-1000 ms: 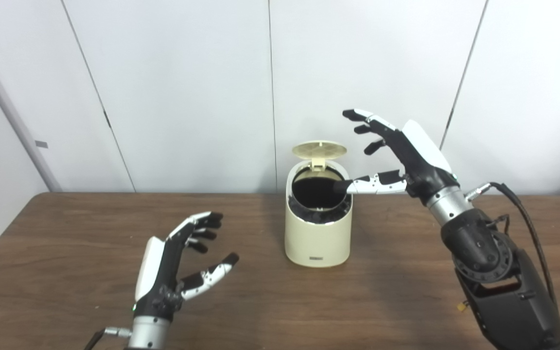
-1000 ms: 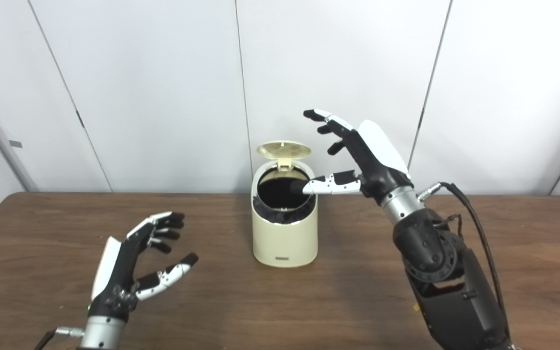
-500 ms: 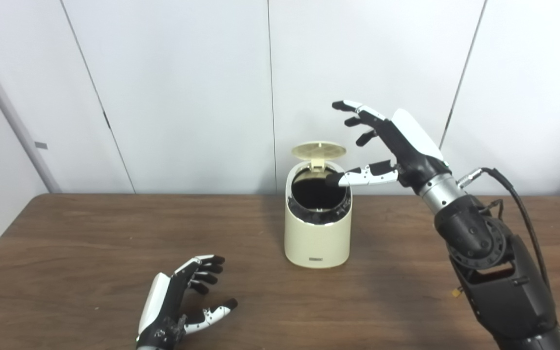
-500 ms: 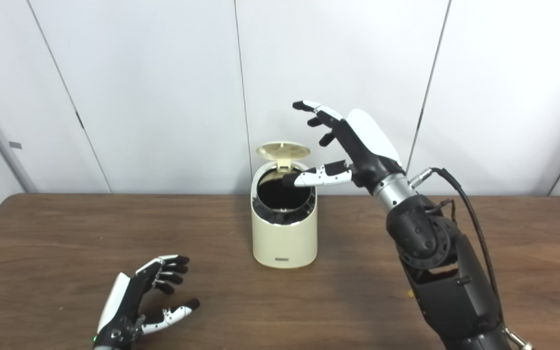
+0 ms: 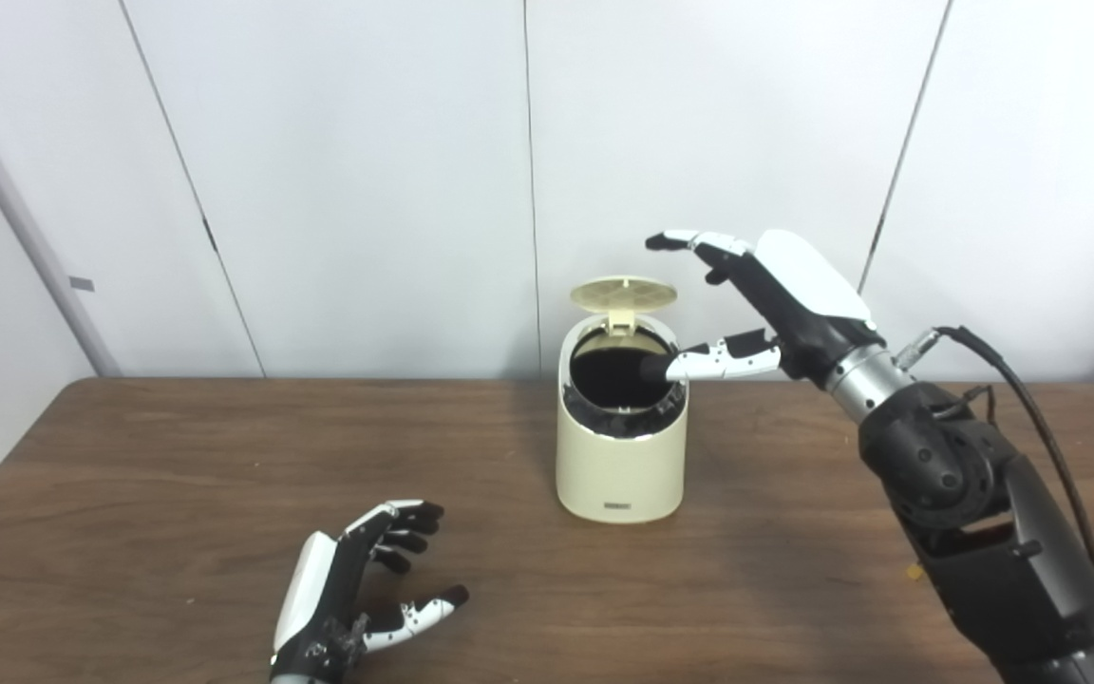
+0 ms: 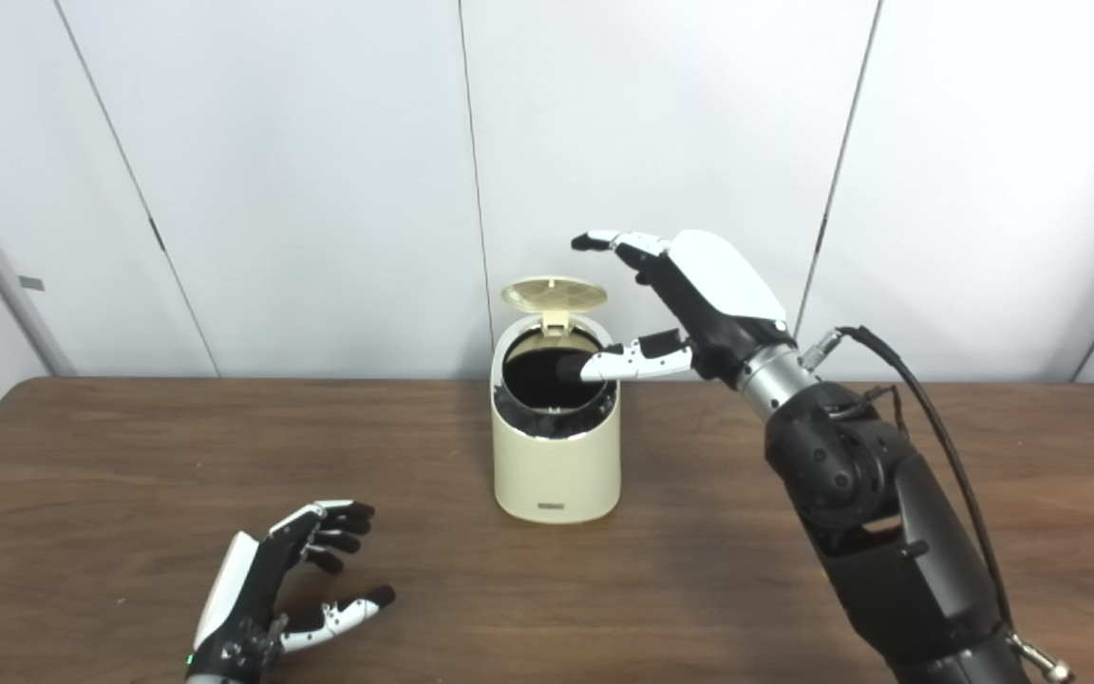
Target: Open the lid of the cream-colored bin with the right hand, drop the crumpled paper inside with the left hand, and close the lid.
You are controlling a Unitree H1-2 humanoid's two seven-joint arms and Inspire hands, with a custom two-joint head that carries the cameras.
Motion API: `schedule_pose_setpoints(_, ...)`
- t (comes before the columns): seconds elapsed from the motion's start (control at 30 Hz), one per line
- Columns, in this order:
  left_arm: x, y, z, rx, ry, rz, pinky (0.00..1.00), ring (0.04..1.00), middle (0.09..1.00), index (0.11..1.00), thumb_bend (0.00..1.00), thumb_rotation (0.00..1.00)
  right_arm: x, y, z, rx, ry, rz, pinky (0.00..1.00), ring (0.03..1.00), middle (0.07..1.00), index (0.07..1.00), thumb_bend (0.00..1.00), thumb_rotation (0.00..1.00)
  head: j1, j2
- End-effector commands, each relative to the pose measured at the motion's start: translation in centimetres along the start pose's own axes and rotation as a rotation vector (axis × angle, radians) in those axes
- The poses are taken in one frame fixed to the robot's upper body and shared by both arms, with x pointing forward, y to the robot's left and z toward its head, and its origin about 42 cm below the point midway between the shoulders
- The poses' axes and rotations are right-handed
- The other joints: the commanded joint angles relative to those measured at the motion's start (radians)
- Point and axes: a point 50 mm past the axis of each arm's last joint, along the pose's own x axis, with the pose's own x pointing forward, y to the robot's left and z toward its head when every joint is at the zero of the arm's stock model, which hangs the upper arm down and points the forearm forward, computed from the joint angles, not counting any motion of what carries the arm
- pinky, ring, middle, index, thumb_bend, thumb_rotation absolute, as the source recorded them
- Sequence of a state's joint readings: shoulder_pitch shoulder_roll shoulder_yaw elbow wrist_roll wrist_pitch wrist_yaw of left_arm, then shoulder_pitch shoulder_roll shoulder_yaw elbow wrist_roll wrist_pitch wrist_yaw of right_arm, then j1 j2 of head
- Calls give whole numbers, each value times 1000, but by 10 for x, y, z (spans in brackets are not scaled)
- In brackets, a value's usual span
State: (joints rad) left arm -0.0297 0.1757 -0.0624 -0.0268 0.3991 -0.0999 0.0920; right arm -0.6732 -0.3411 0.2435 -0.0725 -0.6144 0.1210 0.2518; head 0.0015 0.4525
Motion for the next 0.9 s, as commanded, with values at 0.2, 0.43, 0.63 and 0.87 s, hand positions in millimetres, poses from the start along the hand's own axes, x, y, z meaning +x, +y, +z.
schedule_pose_setpoints(0.2, -2, -9, 0, 3, 20, -55, 533, 624, 679, 699, 672, 0, 12, -22, 11, -62, -64, -26, 774, 921, 803, 769, 712, 596, 6, 7)
schedule_pose_setpoints(0.43, 0, -9, 2, 2, 18, -57, 527, 621, 678, 697, 671, 0, 12, -19, 13, -68, -74, -4, 762, 925, 797, 760, 697, 599, 8, 10)
schedule_pose_setpoints(0.63, -1, -8, 3, 6, 12, -58, 519, 616, 675, 692, 671, 0, 9, -18, 17, -82, -67, 16, 756, 919, 797, 765, 687, 579, 12, 19)
schedule_pose_setpoints(0.87, 0, -7, 3, 9, 16, -55, 514, 612, 672, 692, 667, 13, 1, -16, 18, -100, -90, 24, 746, 891, 761, 736, 677, 547, 12, 26)
